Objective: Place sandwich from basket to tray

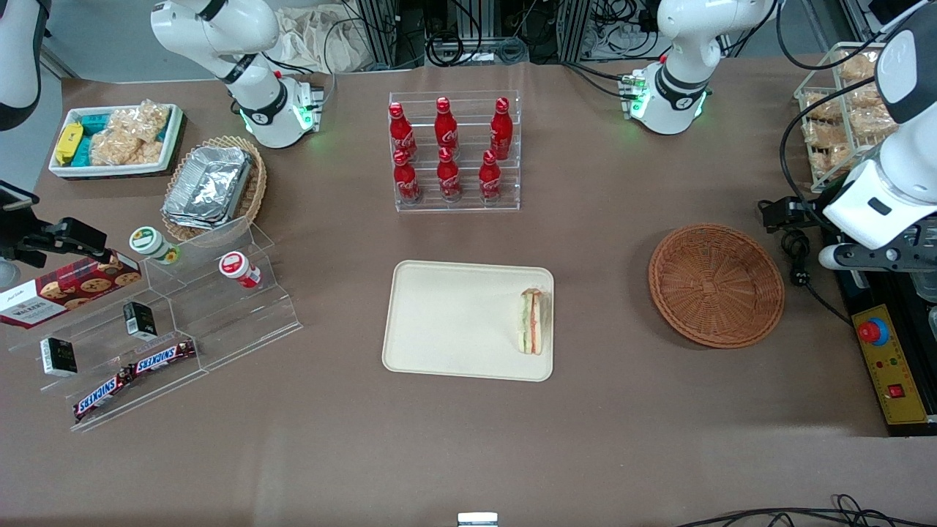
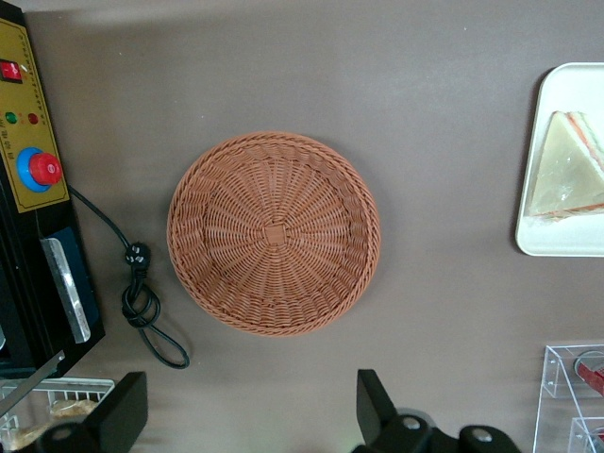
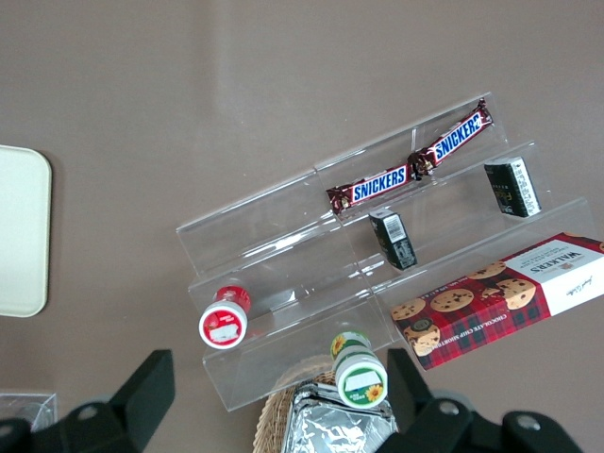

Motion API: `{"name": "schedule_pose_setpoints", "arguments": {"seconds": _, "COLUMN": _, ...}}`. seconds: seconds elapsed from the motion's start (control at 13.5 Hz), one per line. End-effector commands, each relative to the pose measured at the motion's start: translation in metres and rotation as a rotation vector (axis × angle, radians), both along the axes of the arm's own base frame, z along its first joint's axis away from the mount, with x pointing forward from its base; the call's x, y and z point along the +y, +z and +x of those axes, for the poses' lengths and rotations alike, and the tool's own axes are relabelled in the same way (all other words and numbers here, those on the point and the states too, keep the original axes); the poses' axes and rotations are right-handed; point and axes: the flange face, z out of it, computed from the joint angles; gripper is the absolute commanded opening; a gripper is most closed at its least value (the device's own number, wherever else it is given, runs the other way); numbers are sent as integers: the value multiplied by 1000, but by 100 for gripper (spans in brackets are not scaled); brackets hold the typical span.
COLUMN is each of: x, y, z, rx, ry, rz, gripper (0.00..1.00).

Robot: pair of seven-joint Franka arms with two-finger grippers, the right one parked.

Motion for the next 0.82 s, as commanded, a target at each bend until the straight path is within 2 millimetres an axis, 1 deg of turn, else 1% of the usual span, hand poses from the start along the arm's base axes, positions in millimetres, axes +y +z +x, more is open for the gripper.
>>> {"name": "schedule_pose_setpoints", "arguments": {"seconds": 0.0, "x": -1, "y": 13, "z": 0, "rx": -19, "ry": -3, "rz": -14, "gripper": 99}}
{"name": "schedule_pose_setpoints", "arguments": {"seconds": 0.37, "x": -2, "y": 17, "z": 7, "rx": -53, "ry": 1, "rz": -20, "gripper": 99}}
{"name": "schedule_pose_setpoints", "arguments": {"seconds": 0.45, "x": -3, "y": 14, "z": 9, "rx": -56, "ry": 12, "rz": -11, "gripper": 99}}
{"name": "schedule_pose_setpoints", "arguments": {"seconds": 0.59, "x": -5, "y": 14, "z": 11, "rx": -69, "ry": 57, "rz": -9, "gripper": 99}}
{"name": "schedule_pose_setpoints", "arguments": {"seconds": 0.67, "x": -4, "y": 17, "z": 11, "rx": -75, "ry": 65, "rz": -11, "gripper": 99}}
{"name": "schedule_pose_setpoints", "arguments": {"seconds": 0.74, "x": -1, "y": 24, "z": 13, "rx": -90, "ry": 70, "rz": -13, "gripper": 99}}
